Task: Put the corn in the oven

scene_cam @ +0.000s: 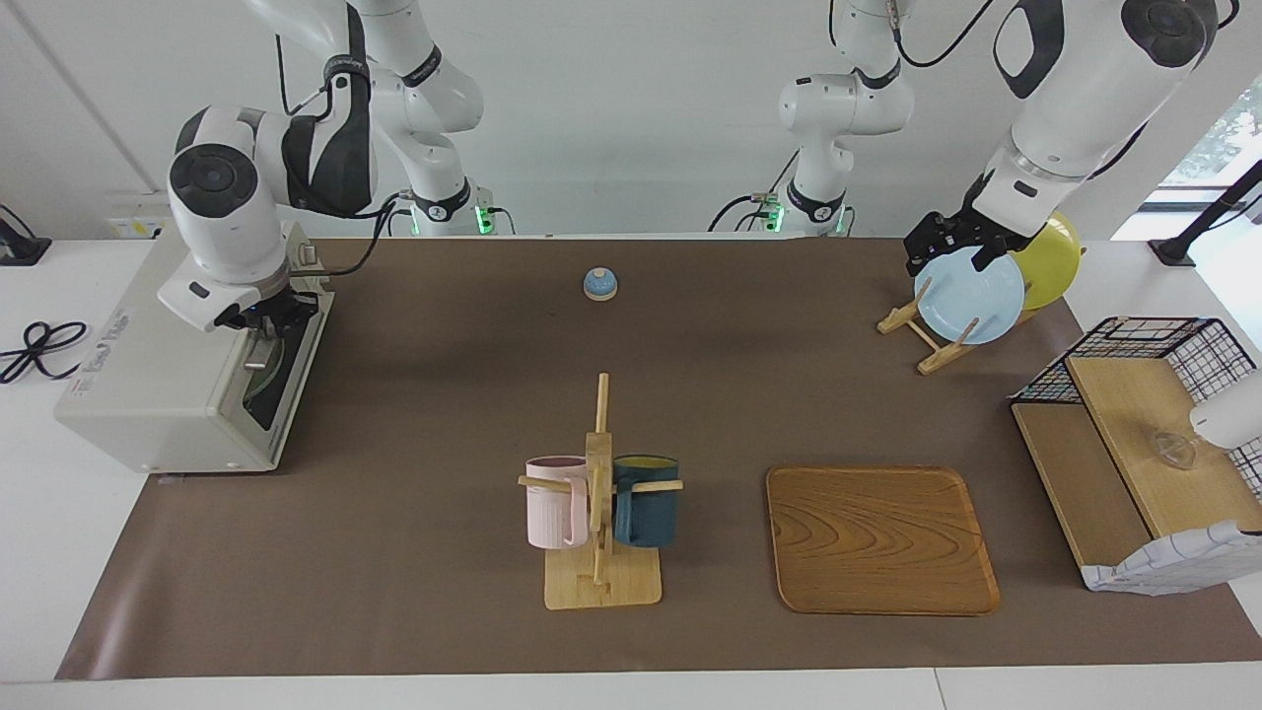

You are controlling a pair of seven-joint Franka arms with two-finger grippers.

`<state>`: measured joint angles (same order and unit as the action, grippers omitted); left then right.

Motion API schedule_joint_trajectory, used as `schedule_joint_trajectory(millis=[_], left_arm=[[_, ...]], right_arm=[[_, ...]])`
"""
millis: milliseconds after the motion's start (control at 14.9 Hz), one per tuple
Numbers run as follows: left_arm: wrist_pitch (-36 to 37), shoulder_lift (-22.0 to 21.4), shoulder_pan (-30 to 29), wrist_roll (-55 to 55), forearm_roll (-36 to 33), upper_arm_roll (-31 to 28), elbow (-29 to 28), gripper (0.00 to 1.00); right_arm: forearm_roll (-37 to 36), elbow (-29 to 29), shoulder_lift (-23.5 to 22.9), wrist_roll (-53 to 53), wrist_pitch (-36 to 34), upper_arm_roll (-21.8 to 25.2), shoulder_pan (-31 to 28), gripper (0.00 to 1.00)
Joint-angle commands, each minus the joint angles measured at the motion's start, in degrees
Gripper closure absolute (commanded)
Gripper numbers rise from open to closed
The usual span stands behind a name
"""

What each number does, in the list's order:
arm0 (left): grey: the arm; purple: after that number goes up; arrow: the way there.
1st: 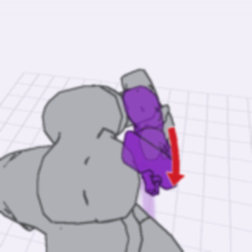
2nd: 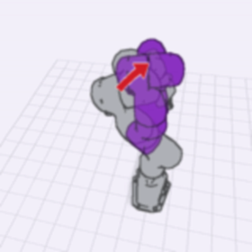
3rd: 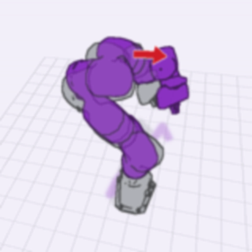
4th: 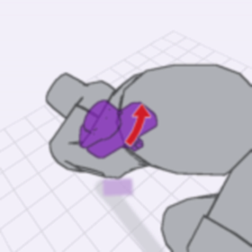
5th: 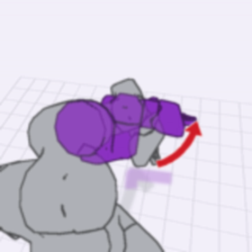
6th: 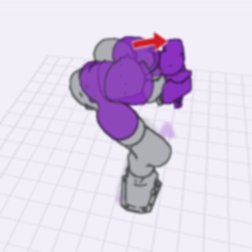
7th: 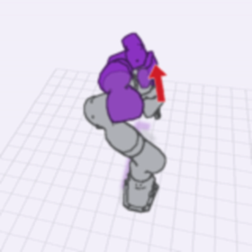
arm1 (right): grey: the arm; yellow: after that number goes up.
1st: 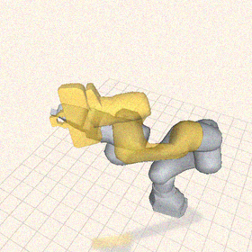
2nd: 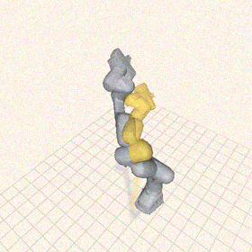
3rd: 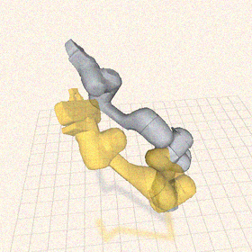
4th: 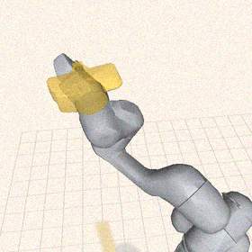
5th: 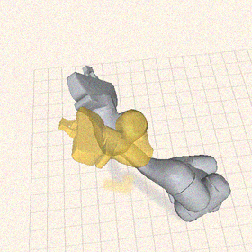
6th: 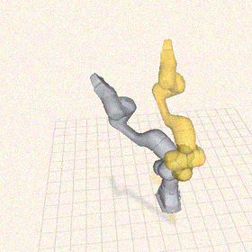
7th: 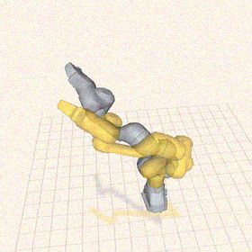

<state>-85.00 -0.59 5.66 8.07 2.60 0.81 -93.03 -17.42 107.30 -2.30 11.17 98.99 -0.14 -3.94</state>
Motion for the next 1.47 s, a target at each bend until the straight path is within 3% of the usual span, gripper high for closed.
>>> schedule_joint_trajectory(millis=[0,67,134,468,1070,1204,1405], left_arm=[[0.7,-0.6,0.1,0.1,-0.7,-0.2,0.0,0.0],[0.7,-0.6,0.1,0.1,-0.7,-0.2,0.0,0.0],[0.7,-0.6,0.1,0.1,-0.7,-0.2,0.0,0.0],[0.7,-0.6,0.1,0.1,-0.7,-0.2,0.0,0.0],[0.7,-0.6,0.1,0.1,-0.7,-0.2,0.0,0.0],[0.7,-0.6,0.1,0.1,-0.7,-0.2,0.0,0.0],[0.7,-0.6,0.1,0.1,-0.7,-0.2,0.0,0.0]], right_arm=[[5.8,-3.3,3.3,1.7,-4.0,-0.3,-0.5,0.4],[9.0,-4.4,4.3,1.7,-4.2,-0.2,-0.5,0.03],[11.8,-5.3,4.8,1.4,-4.3,-0.2,-0.6,0.0],[19.6,-14.8,2.0,-3.9,-11.4,-0.9,0.3,0.0],[19.1,-15.7,1.5,-4.5,-12.5,-0.1,0.7,0.0],[18.4,-15.7,2.2,-4.6,-13.3,4.8,6.5,0.0],[17.0,-15.7,2.3,-4.5,-12.8,6.5,7.6,0.0]])
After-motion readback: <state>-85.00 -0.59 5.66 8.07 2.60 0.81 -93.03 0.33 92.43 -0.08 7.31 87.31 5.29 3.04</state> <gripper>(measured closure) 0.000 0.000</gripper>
